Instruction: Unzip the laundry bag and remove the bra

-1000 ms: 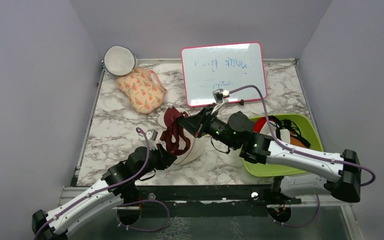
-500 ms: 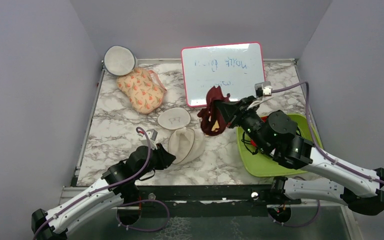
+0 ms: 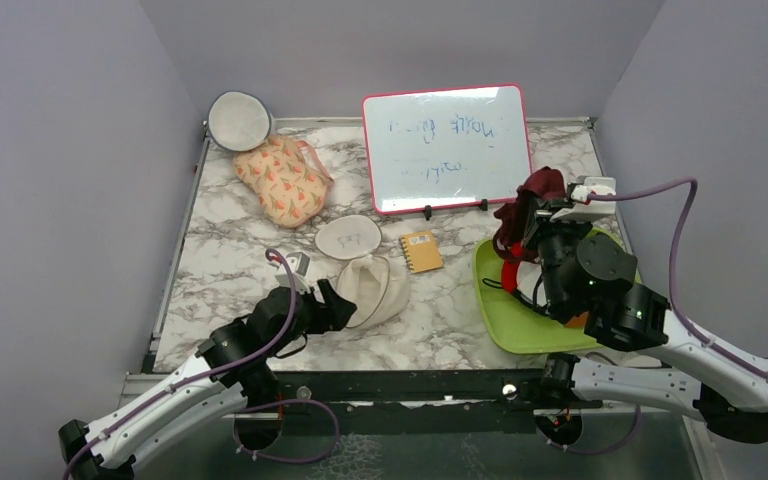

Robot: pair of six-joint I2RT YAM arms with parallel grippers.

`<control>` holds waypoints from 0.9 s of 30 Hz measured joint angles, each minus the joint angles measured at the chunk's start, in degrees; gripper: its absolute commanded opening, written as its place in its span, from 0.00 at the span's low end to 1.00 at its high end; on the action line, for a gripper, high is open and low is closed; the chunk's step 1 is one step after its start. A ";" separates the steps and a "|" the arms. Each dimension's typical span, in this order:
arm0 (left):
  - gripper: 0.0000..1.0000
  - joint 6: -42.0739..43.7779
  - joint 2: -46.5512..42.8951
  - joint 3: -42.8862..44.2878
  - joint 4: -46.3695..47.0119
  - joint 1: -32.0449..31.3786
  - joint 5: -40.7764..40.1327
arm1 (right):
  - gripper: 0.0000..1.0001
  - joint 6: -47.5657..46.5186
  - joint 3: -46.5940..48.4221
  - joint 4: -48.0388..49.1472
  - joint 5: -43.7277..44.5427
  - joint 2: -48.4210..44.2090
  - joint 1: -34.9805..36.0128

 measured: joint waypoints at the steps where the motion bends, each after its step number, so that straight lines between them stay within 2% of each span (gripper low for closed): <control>1: 0.68 -0.02 0.00 0.13 -0.20 0.00 -0.13 | 0.01 -0.37 -0.02 -0.57 2.69 0.11 0.00; 6: 0.74 0.39 0.24 2.05 -1.75 0.00 -1.33 | 0.01 0.68 0.81 -7.50 12.92 0.50 0.00; 10: 0.78 1.03 0.28 3.63 -2.89 0.00 -1.92 | 0.01 4.57 5.14 -16.76 17.09 -0.50 0.00; 12: 0.81 1.31 0.28 4.39 -3.30 0.00 -2.25 | 0.01 4.39 5.73 -17.55 18.05 -3.54 0.02; 14: 0.81 1.55 0.26 4.92 -3.43 0.00 -2.71 | 0.01 0.68 3.93 -13.60 19.04 -7.67 0.02; 17: 0.82 2.43 0.48 6.27 -4.09 0.00 -3.78 | 0.01 -10.64 -4.24 0.83 21.38 -16.39 -0.02; 20: 0.83 3.65 1.25 8.61 -4.35 0.00 -4.96 | 0.01 -18.58 -11.32 13.29 23.30 -19.82 -0.04; 24: 0.83 5.35 2.58 11.56 -4.33 0.00 -6.49 | 0.01 -26.40 -19.52 26.91 24.24 -17.07 -0.04; 27: 0.83 6.32 3.48 12.57 -4.33 0.00 -6.93 | 0.01 -23.08 -20.48 26.86 23.98 -10.34 -0.04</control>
